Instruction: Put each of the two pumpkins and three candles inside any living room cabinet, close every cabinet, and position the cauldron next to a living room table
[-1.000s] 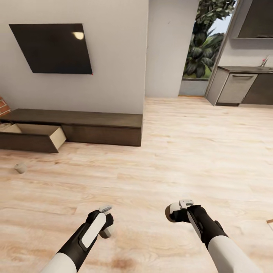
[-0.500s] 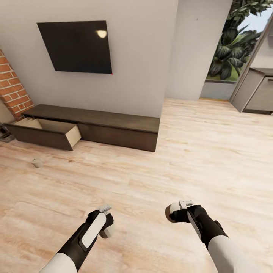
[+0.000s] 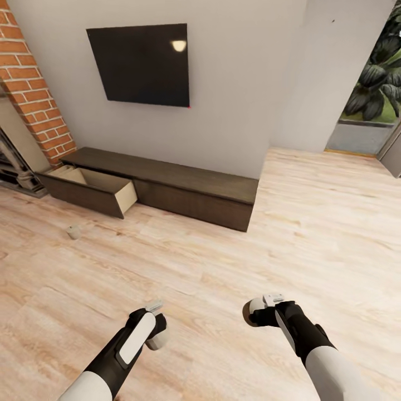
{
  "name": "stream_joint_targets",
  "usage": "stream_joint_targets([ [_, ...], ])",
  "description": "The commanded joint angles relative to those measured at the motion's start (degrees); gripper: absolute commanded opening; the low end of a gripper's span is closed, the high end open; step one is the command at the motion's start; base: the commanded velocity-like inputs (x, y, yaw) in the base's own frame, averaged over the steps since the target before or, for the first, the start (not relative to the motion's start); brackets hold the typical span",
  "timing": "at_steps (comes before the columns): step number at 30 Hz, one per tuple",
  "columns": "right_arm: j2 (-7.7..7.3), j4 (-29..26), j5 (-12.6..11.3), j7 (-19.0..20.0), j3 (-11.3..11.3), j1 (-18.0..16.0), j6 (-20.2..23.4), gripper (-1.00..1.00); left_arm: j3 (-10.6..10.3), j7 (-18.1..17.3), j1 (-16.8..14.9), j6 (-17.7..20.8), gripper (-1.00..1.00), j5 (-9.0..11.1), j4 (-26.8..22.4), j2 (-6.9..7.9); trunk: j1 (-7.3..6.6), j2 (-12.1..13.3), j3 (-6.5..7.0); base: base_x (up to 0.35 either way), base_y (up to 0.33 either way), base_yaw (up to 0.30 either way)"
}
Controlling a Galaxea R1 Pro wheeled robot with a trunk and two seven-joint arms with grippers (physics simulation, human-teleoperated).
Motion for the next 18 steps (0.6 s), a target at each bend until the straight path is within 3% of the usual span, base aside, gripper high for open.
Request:
stream_joint_targets([
  [1, 0.0, 0.0, 0.0, 0.0, 0.0, 0.0, 0.0, -1.0, 0.0, -0.1, 0.0, 0.0, -1.0, 0.1, 0.0, 0.04, 0.0, 0.0, -0.05, 0.048, -0.004, 0.259],
  [18, 0.08, 0.1, 0.0, 0.0, 0.0, 0.0, 0.0, -1.0, 0.2, -0.1, 0.0, -0.1, -1.0, 0.1, -0.1, 0.21, 0.0, 0.0, -0.92, 0.003, 0.0, 0.257],
])
